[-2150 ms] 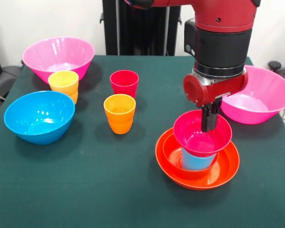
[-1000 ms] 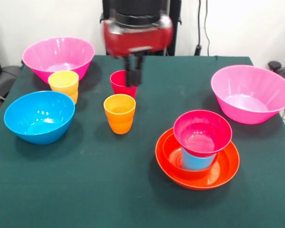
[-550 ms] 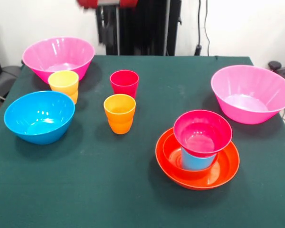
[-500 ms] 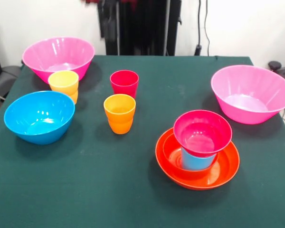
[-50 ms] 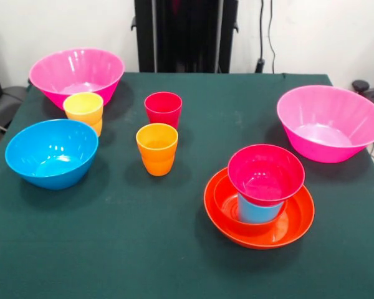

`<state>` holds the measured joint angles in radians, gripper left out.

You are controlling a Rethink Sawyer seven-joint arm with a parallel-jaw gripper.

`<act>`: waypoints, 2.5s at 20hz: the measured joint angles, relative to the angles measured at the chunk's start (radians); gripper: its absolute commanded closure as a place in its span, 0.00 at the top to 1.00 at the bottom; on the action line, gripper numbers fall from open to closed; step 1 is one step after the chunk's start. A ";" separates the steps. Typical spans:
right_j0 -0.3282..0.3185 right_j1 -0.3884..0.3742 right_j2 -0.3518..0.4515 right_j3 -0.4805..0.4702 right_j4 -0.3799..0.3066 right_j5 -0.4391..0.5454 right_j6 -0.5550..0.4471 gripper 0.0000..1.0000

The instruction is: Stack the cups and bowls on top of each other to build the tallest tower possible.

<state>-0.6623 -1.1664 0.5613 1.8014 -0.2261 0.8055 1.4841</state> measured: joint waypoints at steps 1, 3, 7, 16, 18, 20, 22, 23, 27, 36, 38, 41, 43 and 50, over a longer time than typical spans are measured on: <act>0.002 -0.001 0.001 0.012 0.000 -0.026 0.000 0.00; 0.006 0.000 0.001 0.036 -0.001 -0.077 0.000 0.00; 0.007 0.017 0.001 0.078 -0.007 -0.155 0.000 0.00; 0.018 0.077 -0.021 0.144 -0.084 -0.243 0.000 0.00; 0.025 0.086 -0.031 0.153 -0.096 -0.244 0.000 0.00; 0.037 0.097 -0.048 0.157 -0.111 -0.244 0.000 1.00; 0.040 0.098 -0.052 0.158 -0.115 -0.244 0.000 1.00; 0.044 0.099 -0.058 0.160 -0.121 -0.244 0.000 1.00; 0.051 0.098 -0.072 0.165 -0.126 -0.244 0.000 1.00; 0.049 0.164 -0.093 0.163 -0.175 -0.262 0.000 1.00; 0.047 0.193 -0.098 0.162 -0.192 -0.273 0.000 1.00; 0.045 0.244 -0.109 0.158 -0.218 -0.292 0.000 1.00; 0.045 0.266 -0.115 0.155 -0.229 -0.298 0.000 1.00; 0.045 0.338 -0.133 0.140 -0.268 -0.330 0.000 1.00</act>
<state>-0.6173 -0.8280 0.4283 1.9414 -0.4937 0.4759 1.4841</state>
